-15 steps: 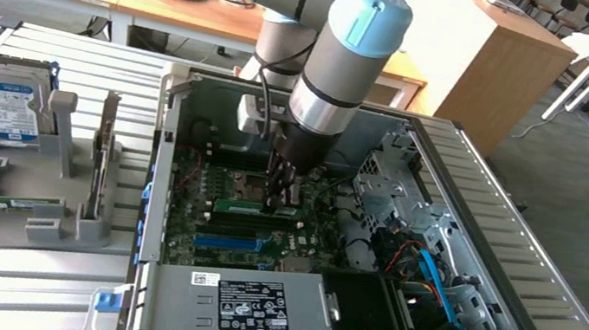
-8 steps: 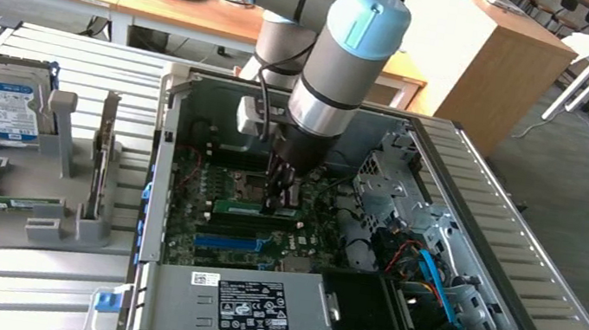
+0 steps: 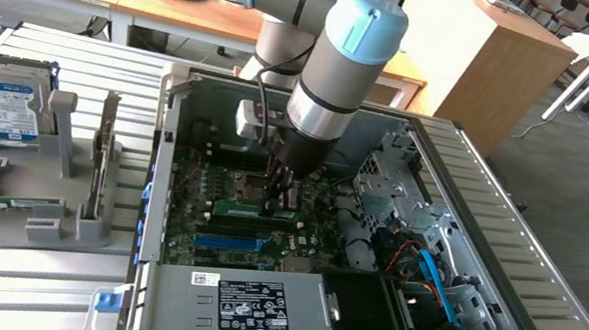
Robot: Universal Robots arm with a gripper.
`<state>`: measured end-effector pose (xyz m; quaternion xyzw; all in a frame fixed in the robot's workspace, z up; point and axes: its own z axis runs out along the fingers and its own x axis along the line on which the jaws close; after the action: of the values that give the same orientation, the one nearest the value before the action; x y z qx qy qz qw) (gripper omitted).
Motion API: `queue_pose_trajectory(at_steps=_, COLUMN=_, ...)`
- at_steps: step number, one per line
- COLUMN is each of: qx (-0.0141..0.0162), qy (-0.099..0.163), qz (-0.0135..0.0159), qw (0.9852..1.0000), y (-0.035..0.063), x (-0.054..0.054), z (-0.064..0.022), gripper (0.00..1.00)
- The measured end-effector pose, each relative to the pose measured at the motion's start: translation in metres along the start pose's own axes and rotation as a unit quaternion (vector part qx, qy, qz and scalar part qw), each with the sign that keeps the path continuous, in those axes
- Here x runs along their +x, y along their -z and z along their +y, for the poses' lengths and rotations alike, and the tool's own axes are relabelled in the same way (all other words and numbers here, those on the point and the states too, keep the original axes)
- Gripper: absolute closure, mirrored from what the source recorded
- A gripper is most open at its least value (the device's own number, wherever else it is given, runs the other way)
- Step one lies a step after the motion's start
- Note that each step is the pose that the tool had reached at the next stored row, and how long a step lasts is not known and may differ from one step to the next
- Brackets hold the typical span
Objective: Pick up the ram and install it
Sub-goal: 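Insert the ram into the slot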
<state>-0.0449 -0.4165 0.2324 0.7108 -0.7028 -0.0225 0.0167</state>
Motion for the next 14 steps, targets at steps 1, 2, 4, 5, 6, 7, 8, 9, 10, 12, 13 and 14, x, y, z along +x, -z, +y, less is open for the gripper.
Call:
queue_pose_trajectory(at_steps=1, qx=0.0000, qy=0.000, qz=0.0000, qw=1.0000, y=-0.0008, x=0.0000, z=-0.0001, gripper=0.87)
queue_pose_trajectory(at_steps=2, qx=0.0000, qy=0.000, qz=0.0000, qw=1.0000, y=-0.0016, x=0.0000, z=-0.0001, gripper=0.87)
queue_pose_trajectory(at_steps=4, qx=0.0000, qy=-0.001, qz=0.0000, qw=1.0000, y=-0.0055, x=-0.0010, z=-0.0005, gripper=0.87)
queue_pose_trajectory(at_steps=5, qx=0.0000, qy=-0.001, qz=0.0000, qw=1.0000, y=-0.0055, x=-0.0010, z=-0.0005, gripper=0.87)
queue_pose_trajectory(at_steps=6, qx=0.0000, qy=-0.001, qz=0.0000, qw=1.0000, y=-0.0056, x=-0.0010, z=-0.0006, gripper=0.87)
queue_pose_trajectory(at_steps=7, qx=0.0000, qy=-0.001, qz=0.0001, qw=1.0000, y=-0.0056, x=-0.0010, z=-0.0006, gripper=0.87)
queue_pose_trajectory(at_steps=8, qx=0.0000, qy=-0.001, qz=0.0000, qw=1.0000, y=-0.0058, x=-0.0010, z=-0.0007, gripper=0.87)
queue_pose_trajectory(at_steps=9, qx=0.0000, qy=-0.001, qz=0.0000, qw=1.0000, y=-0.0060, x=-0.0010, z=-0.0007, gripper=0.87)
queue_pose_trajectory(at_steps=10, qx=0.0000, qy=-0.001, qz=-0.0001, qw=1.0000, y=-0.0062, x=-0.0010, z=-0.0007, gripper=0.87)
queue_pose_trajectory(at_steps=12, qx=0.0000, qy=-0.001, qz=-0.0001, qw=1.0000, y=-0.0067, x=-0.0010, z=-0.0007, gripper=0.87)
queue_pose_trajectory(at_steps=13, qx=0.0000, qy=-0.002, qz=0.0000, qw=1.0000, y=-0.0069, x=-0.0010, z=-0.0007, gripper=0.87)
queue_pose_trajectory(at_steps=14, qx=0.0000, qy=-0.002, qz=-0.0001, qw=1.0000, y=-0.0071, x=-0.0010, z=-0.0008, gripper=0.87)
